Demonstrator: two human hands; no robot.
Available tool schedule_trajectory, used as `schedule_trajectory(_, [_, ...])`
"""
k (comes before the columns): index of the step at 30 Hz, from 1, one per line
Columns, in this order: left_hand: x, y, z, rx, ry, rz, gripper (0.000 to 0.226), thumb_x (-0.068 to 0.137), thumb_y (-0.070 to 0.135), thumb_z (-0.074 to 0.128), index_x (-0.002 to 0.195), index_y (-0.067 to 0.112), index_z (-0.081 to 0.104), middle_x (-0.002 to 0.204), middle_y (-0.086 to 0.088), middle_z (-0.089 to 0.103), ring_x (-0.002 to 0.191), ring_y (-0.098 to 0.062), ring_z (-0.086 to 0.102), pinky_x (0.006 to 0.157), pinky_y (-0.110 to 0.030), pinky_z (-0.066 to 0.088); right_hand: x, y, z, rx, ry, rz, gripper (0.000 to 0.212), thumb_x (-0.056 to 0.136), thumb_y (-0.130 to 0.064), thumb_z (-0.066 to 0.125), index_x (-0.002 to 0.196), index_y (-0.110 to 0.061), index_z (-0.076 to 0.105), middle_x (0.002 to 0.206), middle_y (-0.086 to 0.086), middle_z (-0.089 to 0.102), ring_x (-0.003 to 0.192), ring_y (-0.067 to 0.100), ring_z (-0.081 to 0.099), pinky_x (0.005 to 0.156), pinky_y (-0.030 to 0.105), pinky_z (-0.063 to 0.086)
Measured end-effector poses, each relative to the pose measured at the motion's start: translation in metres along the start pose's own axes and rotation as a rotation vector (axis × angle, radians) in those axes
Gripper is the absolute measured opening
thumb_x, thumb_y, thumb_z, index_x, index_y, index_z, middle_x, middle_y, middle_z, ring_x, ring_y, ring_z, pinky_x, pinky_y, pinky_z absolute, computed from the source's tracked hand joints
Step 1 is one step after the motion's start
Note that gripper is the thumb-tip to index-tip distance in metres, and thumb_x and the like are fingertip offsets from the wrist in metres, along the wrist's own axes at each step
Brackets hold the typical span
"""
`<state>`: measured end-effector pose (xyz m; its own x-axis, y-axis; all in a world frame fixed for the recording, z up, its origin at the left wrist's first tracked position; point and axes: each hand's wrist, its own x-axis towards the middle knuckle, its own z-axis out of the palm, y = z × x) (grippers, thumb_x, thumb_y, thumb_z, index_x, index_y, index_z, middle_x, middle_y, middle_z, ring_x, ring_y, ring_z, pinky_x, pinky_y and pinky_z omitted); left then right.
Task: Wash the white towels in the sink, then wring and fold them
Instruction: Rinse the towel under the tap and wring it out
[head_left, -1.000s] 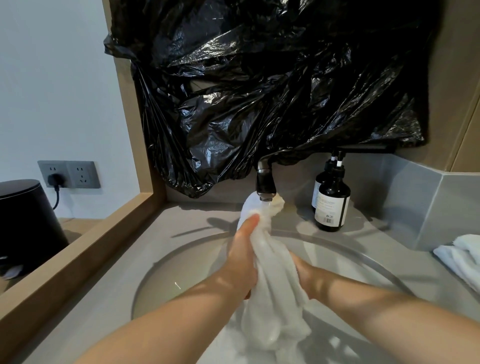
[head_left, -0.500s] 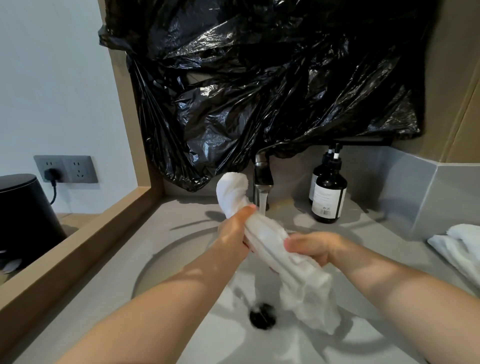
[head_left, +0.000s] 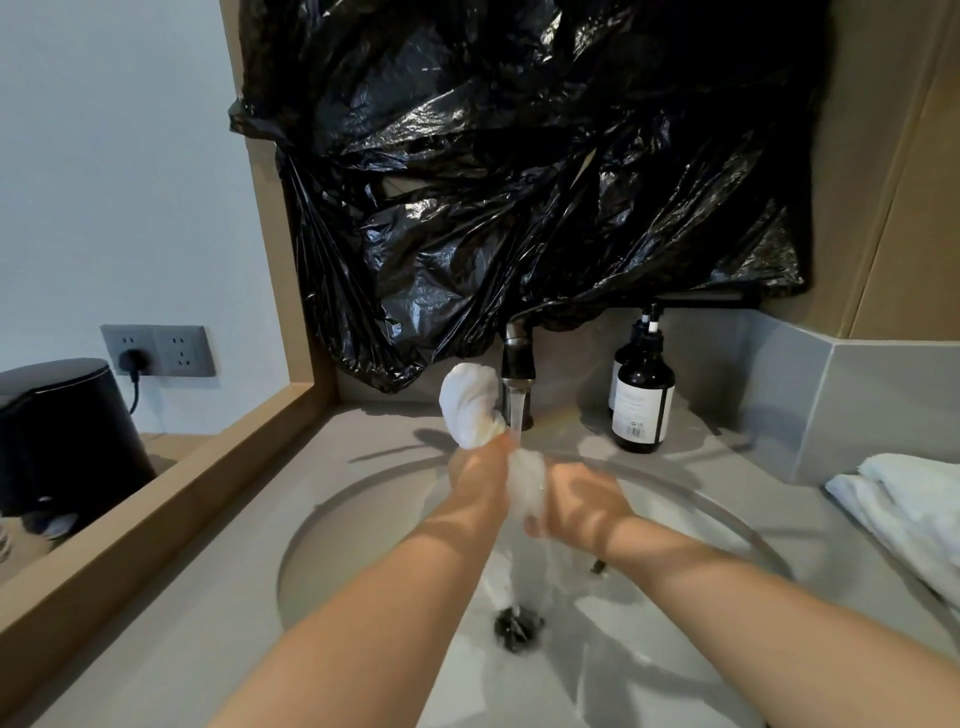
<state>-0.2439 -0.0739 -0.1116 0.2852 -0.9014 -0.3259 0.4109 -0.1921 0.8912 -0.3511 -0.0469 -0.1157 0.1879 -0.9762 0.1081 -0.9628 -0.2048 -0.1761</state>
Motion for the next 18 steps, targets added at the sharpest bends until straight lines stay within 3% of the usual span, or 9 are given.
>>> schedule_trajectory(3, [0.0, -0.001, -0.007, 0.068, 0.046, -0.006, 0.026, 0.086, 0.027, 0.07, 0.102, 0.011, 0.058, 0.092, -0.007, 0.062, 0.094, -0.031, 0.064, 0.094, -0.046, 0.052, 0.005, -0.003, 0.003, -0.087, 0.028, -0.034, 0.042, 0.084, -0.041, 0.063, 0.122, -0.028, 0.055, 0.113, -0.004, 0.066, 0.104, 0.02, 0.063, 0.079, 0.026, 0.047])
schedule_trajectory(7, [0.008, -0.004, -0.008, 0.123, 0.075, 0.011, 0.026, 0.093, 0.031, 0.062, 0.109, 0.011, 0.06, 0.112, -0.013, 0.063, 0.111, -0.032, 0.061, 0.1, -0.043, 0.048, 0.011, -0.012, 0.002, -0.205, 0.05, -0.098, 0.034, 0.092, -0.037, 0.055, 0.124, -0.025, 0.053, 0.118, -0.003, 0.064, 0.11, 0.021, 0.061, 0.085, 0.029, 0.046])
schedule_trajectory(10, [0.016, 0.005, -0.013, 0.062, 0.051, 0.015, 0.031, 0.087, 0.035, 0.072, 0.098, 0.007, 0.068, 0.095, -0.008, 0.067, 0.097, -0.029, 0.065, 0.098, -0.043, 0.05, 0.015, -0.015, -0.001, -0.122, 0.037, -0.06, 0.033, 0.087, -0.04, 0.061, 0.116, -0.026, 0.057, 0.112, -0.004, 0.066, 0.103, 0.019, 0.062, 0.077, 0.027, 0.045])
schedule_trajectory(13, [0.017, 0.013, -0.023, 0.019, -0.175, 0.059, 0.032, 0.087, 0.034, 0.072, 0.098, 0.005, 0.063, 0.087, -0.01, 0.067, 0.081, -0.025, 0.066, 0.087, -0.041, 0.056, 0.019, -0.013, -0.007, 0.001, -0.045, 0.031, 0.037, 0.079, -0.046, 0.065, 0.11, -0.026, 0.059, 0.098, -0.005, 0.067, 0.088, 0.018, 0.064, 0.065, 0.027, 0.042])
schedule_trajectory(16, [0.01, 0.011, -0.031, 0.12, -0.386, 0.082, 0.043, 0.085, 0.031, 0.075, 0.117, 0.01, 0.056, 0.101, -0.012, 0.07, 0.087, -0.022, 0.068, 0.069, -0.038, 0.057, 0.02, -0.015, -0.019, 0.161, -0.088, 0.065, 0.028, 0.078, -0.051, 0.065, 0.096, -0.03, 0.06, 0.09, -0.005, 0.068, 0.074, 0.016, 0.066, 0.056, 0.025, 0.049])
schedule_trajectory(18, [0.011, 0.005, -0.032, 0.117, -0.455, 0.104, 0.039, 0.085, 0.025, 0.075, 0.117, 0.011, 0.057, 0.099, -0.012, 0.07, 0.086, -0.024, 0.068, 0.067, -0.039, 0.054, 0.016, -0.015, -0.025, 0.235, -0.093, 0.066, 0.032, 0.071, -0.056, 0.07, 0.089, -0.031, 0.061, 0.083, -0.006, 0.067, 0.071, 0.015, 0.066, 0.057, 0.025, 0.052])
